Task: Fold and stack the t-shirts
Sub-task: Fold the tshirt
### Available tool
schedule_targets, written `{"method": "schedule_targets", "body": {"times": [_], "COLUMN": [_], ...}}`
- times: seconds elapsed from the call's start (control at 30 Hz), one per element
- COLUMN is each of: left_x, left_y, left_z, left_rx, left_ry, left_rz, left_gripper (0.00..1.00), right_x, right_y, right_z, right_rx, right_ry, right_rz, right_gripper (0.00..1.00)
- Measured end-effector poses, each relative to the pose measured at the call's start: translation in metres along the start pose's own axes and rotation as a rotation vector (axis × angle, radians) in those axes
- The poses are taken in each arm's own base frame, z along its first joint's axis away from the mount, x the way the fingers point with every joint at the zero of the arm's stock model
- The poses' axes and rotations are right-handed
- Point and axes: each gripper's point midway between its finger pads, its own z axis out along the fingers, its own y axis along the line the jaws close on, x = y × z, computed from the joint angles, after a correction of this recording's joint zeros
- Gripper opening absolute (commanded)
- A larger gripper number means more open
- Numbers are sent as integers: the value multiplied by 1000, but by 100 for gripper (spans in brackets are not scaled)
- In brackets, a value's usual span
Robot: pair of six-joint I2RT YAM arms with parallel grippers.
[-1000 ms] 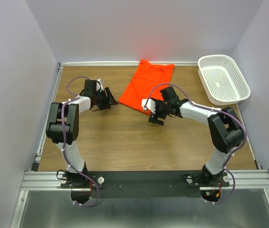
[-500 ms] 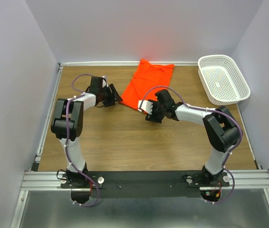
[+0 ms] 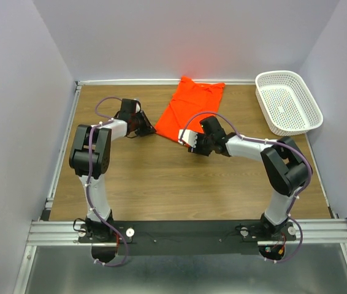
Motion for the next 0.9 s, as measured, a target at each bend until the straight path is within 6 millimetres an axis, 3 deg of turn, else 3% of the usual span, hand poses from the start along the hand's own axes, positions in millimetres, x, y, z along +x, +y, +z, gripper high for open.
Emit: {"method": "schedule_targets", "body": {"times": [0.1, 0.3, 0.33, 0.5, 0.67, 0.9], "left_x": [-2, -1, -1, 14, 52, 130], "left_y": [0, -1, -2, -1, 8, 27], "left_z": [5, 7, 7, -2, -29, -94], "left_rx": [5, 22, 27, 51, 58, 67], "left_ry": [-3, -5, -5, 15, 74, 163], "left_rz": [-7, -4, -3, 1, -5, -42], "left_gripper": [8, 0, 0, 0, 0, 0], "right_x": [2, 4, 5, 2, 2, -9], "right_y": [2, 3, 3, 6, 37, 102], "right_z": [2, 6, 6, 5, -14, -68], "right_rx": [-7, -6, -6, -25, -166, -416], "right_ry": [6, 8, 8, -9, -26, -103], "right_rz": [2, 3, 4, 5, -3, -61], "right_gripper": [22, 11, 1, 1, 1, 1]}}
